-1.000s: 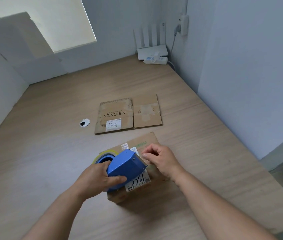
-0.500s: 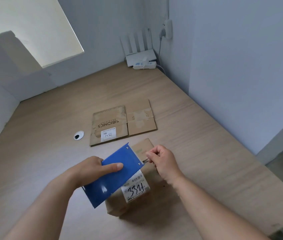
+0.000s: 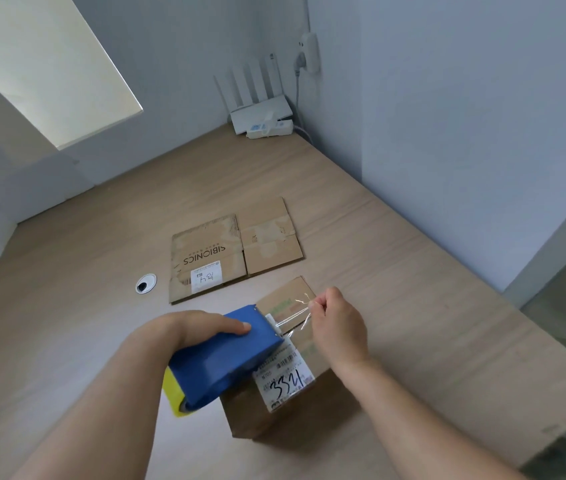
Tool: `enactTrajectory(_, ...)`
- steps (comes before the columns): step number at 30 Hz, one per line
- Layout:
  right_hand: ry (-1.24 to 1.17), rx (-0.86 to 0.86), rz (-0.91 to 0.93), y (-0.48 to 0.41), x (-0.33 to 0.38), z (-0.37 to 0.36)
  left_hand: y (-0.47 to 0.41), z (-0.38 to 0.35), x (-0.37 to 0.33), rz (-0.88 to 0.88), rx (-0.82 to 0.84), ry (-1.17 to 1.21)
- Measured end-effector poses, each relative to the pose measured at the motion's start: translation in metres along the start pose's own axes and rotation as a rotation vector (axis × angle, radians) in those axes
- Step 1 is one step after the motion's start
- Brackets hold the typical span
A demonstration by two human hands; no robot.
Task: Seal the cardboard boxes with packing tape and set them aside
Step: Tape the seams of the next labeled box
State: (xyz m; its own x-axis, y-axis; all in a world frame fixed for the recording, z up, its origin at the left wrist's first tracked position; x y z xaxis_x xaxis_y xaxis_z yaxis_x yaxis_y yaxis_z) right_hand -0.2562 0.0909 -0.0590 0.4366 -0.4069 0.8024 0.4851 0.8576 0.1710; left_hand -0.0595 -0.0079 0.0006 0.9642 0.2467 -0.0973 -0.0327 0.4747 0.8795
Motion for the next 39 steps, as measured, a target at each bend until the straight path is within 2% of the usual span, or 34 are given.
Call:
enactTrajectory(3,-0.022,-0.004,-0.038,-0.005,-0.006,0.007,0.0,-0.006,-0.012,-0.028,0.011,0.005)
enactTrajectory(5,-0.232,0.026,-0.108,-0.012,-0.015,0.009,0.001,-0.009,-0.023,-0.069,-0.036,-0.033)
enactTrajectory(8,-0.696,0.103,-0.308,-0.023,-0.032,0.016,0.002,-0.015,-0.043,-0.137,-0.125,-0.143)
enactTrajectory(9,-0.761,0.132,-0.341,-0.024,-0.035,0.017,0.002,-0.018,-0.047,-0.144,-0.132,-0.16)
enactTrajectory(13,-0.529,0.108,-0.298,-0.023,-0.042,0.023,0.001,-0.021,-0.045,-0.133,-0.098,-0.142)
enactTrajectory(17,-0.494,0.067,-0.25,-0.026,-0.045,0.023,-0.001,-0.021,-0.044,-0.127,-0.083,-0.129)
enactTrajectory(25,-0.366,0.133,-0.262,-0.039,-0.06,0.014,0.001,-0.025,-0.048,-0.125,-0.086,-0.131)
enactTrajectory(31,-0.382,0.299,-0.38,-0.04,-0.074,0.001,-0.001,-0.024,-0.046,-0.1,-0.088,-0.098)
enactTrajectory(34,-0.231,0.225,-0.472,-0.035,-0.088,0.009,0.0,-0.023,-0.045,-0.082,-0.074,-0.086)
enactTrajectory(37,-0.042,-0.008,-0.263,-0.031,-0.073,0.024,0.0,-0.024,-0.045,-0.074,-0.065,-0.081)
enactTrajectory(39,0.067,0.018,-0.115,-0.028,-0.047,0.02,0.0,-0.023,-0.045,-0.076,-0.07,-0.066)
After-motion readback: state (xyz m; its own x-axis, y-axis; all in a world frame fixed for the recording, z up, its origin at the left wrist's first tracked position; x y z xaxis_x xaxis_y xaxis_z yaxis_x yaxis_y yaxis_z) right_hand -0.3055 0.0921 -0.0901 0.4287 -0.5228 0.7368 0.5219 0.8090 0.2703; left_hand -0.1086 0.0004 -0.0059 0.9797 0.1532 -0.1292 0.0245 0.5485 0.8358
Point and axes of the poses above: each hand's wrist, its own y-axis away from the middle knuckle, its own z-axis out of the back of the hand, x = y × z, the point moved 5 cm from there along -y, towards the middle knuckle, and after that the axes turned 7 degrees about x, right-handed, at the moved point
